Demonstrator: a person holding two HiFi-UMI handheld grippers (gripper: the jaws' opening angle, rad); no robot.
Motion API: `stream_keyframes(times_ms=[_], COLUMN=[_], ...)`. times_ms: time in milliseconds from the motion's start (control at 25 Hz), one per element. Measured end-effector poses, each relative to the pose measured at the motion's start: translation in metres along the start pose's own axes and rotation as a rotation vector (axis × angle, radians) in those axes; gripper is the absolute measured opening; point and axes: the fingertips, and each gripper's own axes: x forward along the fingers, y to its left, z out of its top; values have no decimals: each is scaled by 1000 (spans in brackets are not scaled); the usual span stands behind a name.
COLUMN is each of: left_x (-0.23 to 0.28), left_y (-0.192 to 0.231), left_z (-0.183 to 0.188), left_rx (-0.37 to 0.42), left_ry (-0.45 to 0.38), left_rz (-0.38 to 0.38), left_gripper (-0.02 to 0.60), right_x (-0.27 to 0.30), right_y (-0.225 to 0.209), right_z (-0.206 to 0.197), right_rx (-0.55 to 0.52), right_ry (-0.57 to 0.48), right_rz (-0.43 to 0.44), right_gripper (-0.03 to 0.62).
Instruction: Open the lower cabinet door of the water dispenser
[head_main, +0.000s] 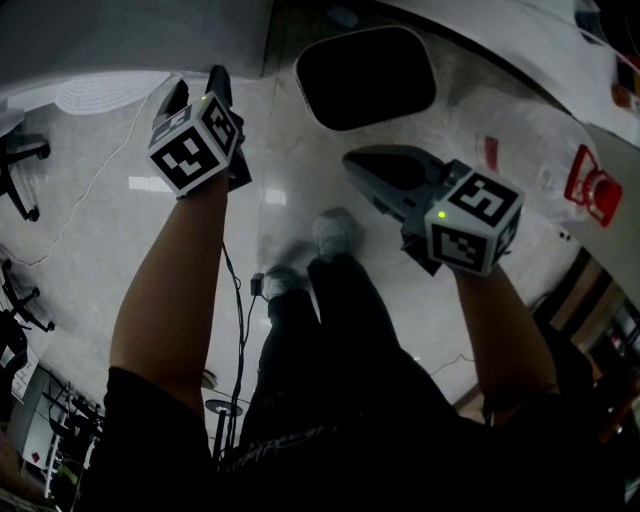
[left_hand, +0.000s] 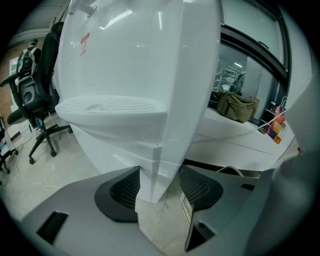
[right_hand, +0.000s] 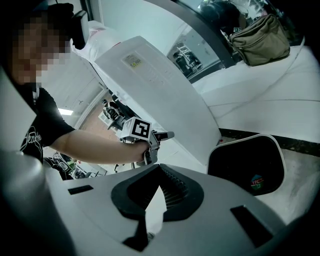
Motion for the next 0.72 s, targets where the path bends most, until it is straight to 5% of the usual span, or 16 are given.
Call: stream_keyframes(times_ms=[720], left_x=[-3], left_y=[-2], left_z=[1], left_rx=[26], left_ry=[17], left_rz=[-8], left_gripper=[242], right_x=[-24], right_y=[-11], right_z=[-5], right_rx=[25], right_ry=[-33], right_rz=[-26], right_gripper=[12])
